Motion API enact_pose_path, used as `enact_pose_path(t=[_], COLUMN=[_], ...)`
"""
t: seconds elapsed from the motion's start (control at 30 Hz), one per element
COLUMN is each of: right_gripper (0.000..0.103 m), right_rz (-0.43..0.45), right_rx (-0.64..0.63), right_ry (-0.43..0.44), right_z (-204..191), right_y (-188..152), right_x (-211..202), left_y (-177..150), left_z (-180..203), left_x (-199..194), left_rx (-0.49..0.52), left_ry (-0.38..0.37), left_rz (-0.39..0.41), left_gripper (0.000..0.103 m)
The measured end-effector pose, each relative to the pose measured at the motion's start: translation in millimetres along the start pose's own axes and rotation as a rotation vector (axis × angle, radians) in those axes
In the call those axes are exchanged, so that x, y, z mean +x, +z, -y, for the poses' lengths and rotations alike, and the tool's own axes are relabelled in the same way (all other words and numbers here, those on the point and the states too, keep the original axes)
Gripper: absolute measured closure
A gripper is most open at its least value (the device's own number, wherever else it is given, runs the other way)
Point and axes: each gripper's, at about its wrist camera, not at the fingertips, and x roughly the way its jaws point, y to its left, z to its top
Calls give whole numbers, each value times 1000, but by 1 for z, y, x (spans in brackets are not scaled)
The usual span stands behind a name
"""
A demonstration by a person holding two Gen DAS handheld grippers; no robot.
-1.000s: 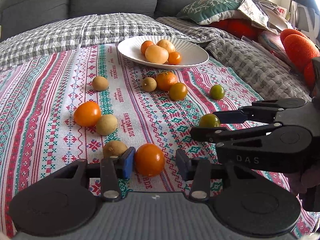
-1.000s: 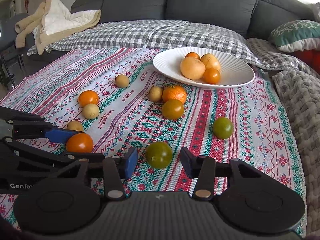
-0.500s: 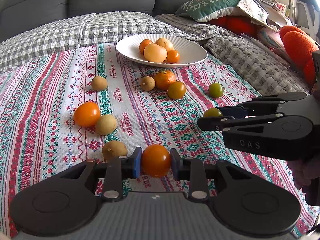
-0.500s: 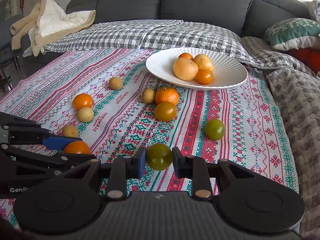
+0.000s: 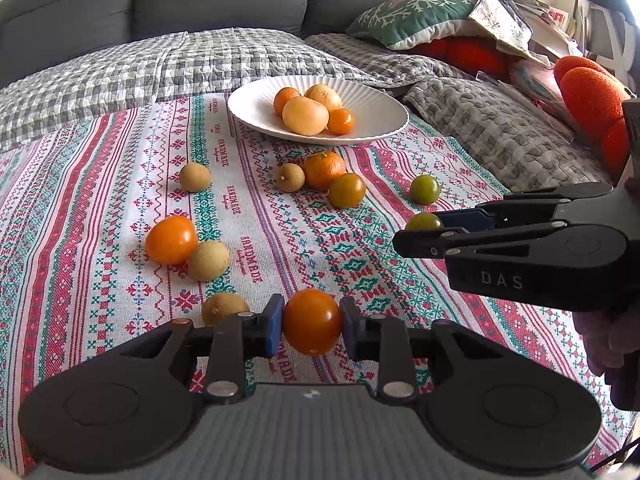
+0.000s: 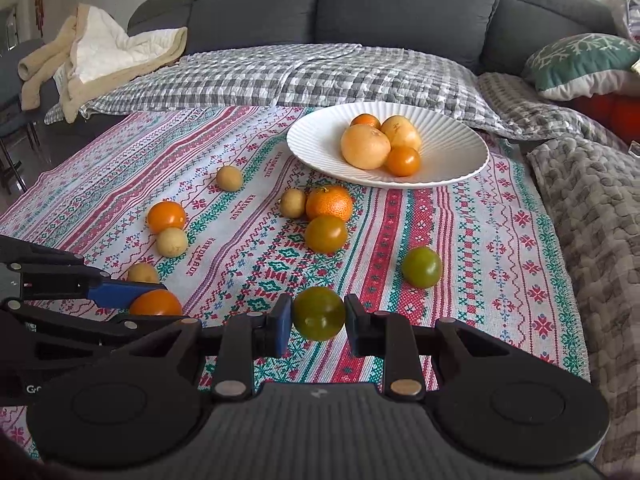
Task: Organize fruits
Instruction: 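Carry the orange tomato and green tomato over the white plate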
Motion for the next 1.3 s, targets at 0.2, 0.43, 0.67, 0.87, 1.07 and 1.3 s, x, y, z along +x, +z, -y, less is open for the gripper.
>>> enact_pose_path(t=[0.2, 0.43, 0.67, 0.87, 1.07, 1.3], right_gripper=[78, 78, 78, 78, 78, 78], right_rz=[26, 64, 105, 127, 140, 163], right_rx=[30, 83, 134, 158, 179, 223], right_ry=[3, -1, -15, -20, -17, -15], right_z=[8, 22, 36, 46, 54, 69], right_y=[7, 18, 29, 35, 42, 51], right_x=[-8, -16, -19, -17, -13, -7], left_y=[7, 21, 36, 47, 57, 74], left_z=[1, -3, -5, -2, -3, -9], left_x=[-4, -5, -2, 3, 6, 13], left_rx=[-14, -58, -88, -80, -60, -2], left_ry=[-3, -3, -6, -8, -2, 36], left_rz=[19, 49, 85, 103, 112, 117], left_gripper=[83, 83, 83, 83, 83, 83])
